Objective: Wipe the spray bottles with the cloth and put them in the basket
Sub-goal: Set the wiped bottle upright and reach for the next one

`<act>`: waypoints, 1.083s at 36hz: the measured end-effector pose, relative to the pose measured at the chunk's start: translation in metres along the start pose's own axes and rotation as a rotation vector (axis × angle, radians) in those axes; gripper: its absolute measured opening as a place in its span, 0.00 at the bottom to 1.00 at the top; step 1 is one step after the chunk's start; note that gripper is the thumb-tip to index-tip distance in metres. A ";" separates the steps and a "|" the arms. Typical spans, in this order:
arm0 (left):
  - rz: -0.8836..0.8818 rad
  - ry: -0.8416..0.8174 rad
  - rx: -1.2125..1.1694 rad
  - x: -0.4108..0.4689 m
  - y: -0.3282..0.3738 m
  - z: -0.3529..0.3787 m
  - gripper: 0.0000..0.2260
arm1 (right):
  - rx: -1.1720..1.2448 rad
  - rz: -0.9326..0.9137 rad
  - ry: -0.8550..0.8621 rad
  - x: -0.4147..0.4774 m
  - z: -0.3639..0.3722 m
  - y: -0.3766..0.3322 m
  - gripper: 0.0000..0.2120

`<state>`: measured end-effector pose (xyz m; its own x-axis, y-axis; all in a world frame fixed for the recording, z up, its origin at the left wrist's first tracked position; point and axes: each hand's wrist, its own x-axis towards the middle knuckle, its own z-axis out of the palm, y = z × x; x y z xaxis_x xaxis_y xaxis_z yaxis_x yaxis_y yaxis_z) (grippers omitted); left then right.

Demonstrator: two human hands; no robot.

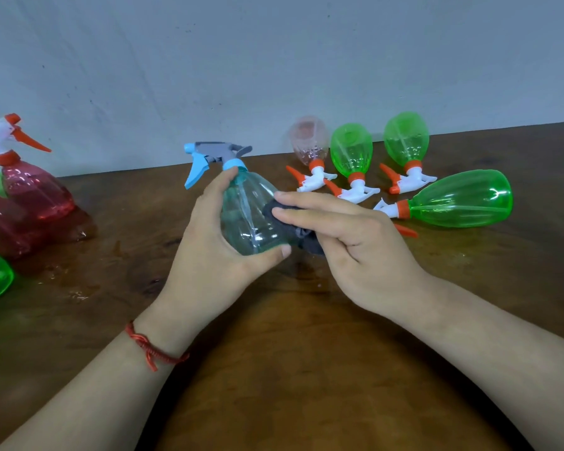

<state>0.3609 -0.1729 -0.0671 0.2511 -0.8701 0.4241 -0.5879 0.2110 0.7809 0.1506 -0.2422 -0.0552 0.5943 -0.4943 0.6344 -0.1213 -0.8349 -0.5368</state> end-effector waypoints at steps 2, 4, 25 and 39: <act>0.021 -0.050 0.002 -0.001 -0.003 0.001 0.51 | 0.013 0.040 0.012 0.001 0.000 0.003 0.26; 0.031 -0.095 -0.012 -0.003 -0.002 0.003 0.51 | 0.047 0.086 0.024 0.002 -0.001 0.005 0.25; 0.160 -0.313 -0.070 -0.010 0.018 0.004 0.53 | 0.648 0.358 0.220 0.013 -0.008 0.016 0.24; 0.141 -0.183 0.092 -0.009 0.011 0.007 0.51 | 0.043 0.058 0.090 0.003 -0.001 0.005 0.23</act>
<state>0.3464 -0.1661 -0.0656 0.0230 -0.9031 0.4287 -0.6767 0.3016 0.6716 0.1509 -0.2487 -0.0554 0.5130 -0.5629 0.6481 -0.1185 -0.7942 -0.5960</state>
